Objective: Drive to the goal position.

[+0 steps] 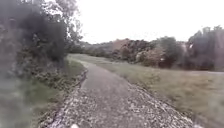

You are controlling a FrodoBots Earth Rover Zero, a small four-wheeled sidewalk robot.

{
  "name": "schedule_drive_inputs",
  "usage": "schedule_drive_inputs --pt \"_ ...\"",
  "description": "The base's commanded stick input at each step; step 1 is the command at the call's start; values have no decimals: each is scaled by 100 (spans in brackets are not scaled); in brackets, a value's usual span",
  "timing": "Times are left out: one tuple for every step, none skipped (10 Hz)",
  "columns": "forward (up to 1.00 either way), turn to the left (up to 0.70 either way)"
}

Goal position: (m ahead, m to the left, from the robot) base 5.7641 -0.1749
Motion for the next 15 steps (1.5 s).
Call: schedule_drive_inputs --pt "85 32" --pt "85 34" --pt "85 0" --pt "85 0" --pt "85 0" --pt "85 0" --pt "85 0" --pt "85 0" --pt "85 0" --pt "85 0" --pt "85 0" --pt "85 0" --pt "85 0" --pt "85 0" --pt "85 0"
